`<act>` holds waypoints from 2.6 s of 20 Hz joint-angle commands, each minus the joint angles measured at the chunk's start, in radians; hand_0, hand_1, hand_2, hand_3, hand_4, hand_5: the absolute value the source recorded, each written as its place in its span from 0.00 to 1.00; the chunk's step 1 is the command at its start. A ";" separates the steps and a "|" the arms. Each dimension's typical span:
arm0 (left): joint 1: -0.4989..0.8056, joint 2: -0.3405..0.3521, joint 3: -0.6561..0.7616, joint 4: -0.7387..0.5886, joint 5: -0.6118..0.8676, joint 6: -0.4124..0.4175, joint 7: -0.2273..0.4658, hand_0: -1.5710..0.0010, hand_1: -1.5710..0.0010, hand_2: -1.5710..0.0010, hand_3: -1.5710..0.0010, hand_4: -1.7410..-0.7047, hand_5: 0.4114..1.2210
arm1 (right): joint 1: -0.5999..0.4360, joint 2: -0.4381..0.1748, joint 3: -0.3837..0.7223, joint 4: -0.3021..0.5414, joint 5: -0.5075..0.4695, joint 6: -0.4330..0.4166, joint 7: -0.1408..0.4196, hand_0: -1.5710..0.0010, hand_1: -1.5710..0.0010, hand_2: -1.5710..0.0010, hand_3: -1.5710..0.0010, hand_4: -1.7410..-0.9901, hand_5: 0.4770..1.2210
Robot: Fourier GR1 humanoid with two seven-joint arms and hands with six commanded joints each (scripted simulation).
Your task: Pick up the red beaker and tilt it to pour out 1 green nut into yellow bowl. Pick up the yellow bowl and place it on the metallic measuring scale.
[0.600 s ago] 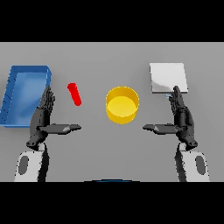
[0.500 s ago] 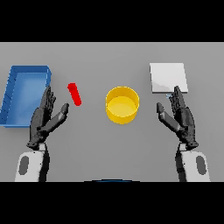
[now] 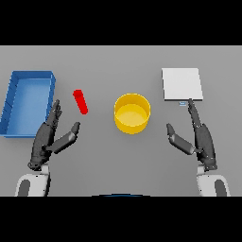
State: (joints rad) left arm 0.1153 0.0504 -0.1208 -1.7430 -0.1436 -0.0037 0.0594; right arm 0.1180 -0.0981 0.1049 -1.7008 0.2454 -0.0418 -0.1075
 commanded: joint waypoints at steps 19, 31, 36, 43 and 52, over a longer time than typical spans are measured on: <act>-0.377 -0.027 0.098 0.505 -0.007 0.017 -0.046 1.00 1.00 1.00 1.00 0.39 0.37 | 0.002 0.018 -0.014 -0.022 -0.076 0.038 0.015 1.00 1.00 1.00 1.00 0.54 0.28; -0.542 -0.014 0.142 0.694 -0.001 0.000 -0.116 1.00 1.00 1.00 1.00 0.38 0.39 | 0.004 0.015 -0.014 -0.031 -0.086 0.047 0.013 1.00 1.00 1.00 1.00 0.58 0.27; -0.578 -0.061 0.169 0.735 0.015 0.054 -0.114 0.71 0.69 0.68 0.69 0.29 0.58 | -0.004 0.004 -0.032 -0.019 -0.090 0.042 0.009 1.00 1.00 1.00 1.00 0.61 0.28; -0.594 -0.086 0.174 0.791 -0.055 0.131 -0.214 0.15 0.15 0.14 0.14 0.23 0.89 | -0.019 0.007 -0.028 -0.008 -0.090 0.046 0.016 1.00 1.00 1.00 1.00 0.59 0.27; -0.603 -0.048 0.136 0.659 -0.026 0.159 -0.194 0.02 0.02 0.02 0.02 0.03 0.85 | -0.020 0.016 -0.007 0.003 -0.053 0.034 -0.018 1.00 1.00 1.00 1.00 0.65 0.26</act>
State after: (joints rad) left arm -0.4888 0.0029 0.0159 -1.0850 -0.1674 0.1551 -0.1372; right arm 0.0976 -0.0821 0.0978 -1.6980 0.1927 -0.0075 -0.1251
